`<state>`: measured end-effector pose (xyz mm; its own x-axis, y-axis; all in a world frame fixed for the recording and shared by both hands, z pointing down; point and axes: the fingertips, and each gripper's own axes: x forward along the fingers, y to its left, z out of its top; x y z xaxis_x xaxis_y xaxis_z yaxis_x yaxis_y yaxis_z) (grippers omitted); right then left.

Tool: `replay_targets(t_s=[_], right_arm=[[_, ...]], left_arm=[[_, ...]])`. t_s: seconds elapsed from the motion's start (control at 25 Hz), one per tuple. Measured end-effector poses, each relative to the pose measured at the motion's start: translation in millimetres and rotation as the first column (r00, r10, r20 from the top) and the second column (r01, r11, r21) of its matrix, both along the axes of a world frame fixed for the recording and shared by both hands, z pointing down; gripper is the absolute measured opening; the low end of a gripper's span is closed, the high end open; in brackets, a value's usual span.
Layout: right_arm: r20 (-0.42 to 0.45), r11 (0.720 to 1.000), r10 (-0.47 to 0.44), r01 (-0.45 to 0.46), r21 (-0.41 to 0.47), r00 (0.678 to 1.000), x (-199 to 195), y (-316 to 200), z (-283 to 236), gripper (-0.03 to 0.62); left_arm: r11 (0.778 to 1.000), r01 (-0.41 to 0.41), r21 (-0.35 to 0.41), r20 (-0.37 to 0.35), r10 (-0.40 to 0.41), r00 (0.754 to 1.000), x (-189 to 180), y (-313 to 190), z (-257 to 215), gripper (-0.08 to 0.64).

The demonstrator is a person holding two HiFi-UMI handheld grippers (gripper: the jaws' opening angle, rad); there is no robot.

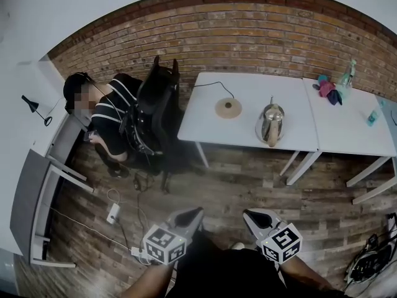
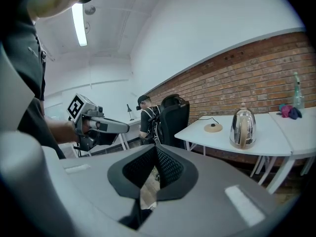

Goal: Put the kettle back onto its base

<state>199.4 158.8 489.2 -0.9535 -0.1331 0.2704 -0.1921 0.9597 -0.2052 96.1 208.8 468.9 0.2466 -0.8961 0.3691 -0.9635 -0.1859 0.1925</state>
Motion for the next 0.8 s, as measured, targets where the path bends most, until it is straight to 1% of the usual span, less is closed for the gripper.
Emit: replay_targets(t_s=[0.16, 0.32, 0.48, 0.8], right_arm=[[-0.002, 1.0, -0.002, 0.002, 0.001, 1.0, -4.2, -7.5, 5.9, 0.028], [-0.008, 1.0, 0.006, -0.006, 0.002, 1.0, -6.7, -17.0, 12.5, 0.028], [-0.02, 0.999, 0.037, -0.037, 0.003, 0.999, -9.8, -32.6, 19.3, 0.028], [-0.048, 0.995, 0.102, -0.103, -0.01, 0.994, -32.1, -73.2, 33.7, 0.028]], left_arm=[[1.0, 0.0, -0.003, -0.008, 0.0, 1.0, -0.7, -6.5, 7.9, 0.001], [1.0, -0.018, 0.001, -0.011, 0.018, 1.0, -0.9, -19.8, 14.0, 0.001], [0.999, -0.051, 0.004, -0.016, 0.051, 0.999, -5.9, -40.2, 21.5, 0.001], [0.992, -0.125, 0.004, -0.028, 0.125, 0.992, -27.9, -93.6, 34.6, 0.001]])
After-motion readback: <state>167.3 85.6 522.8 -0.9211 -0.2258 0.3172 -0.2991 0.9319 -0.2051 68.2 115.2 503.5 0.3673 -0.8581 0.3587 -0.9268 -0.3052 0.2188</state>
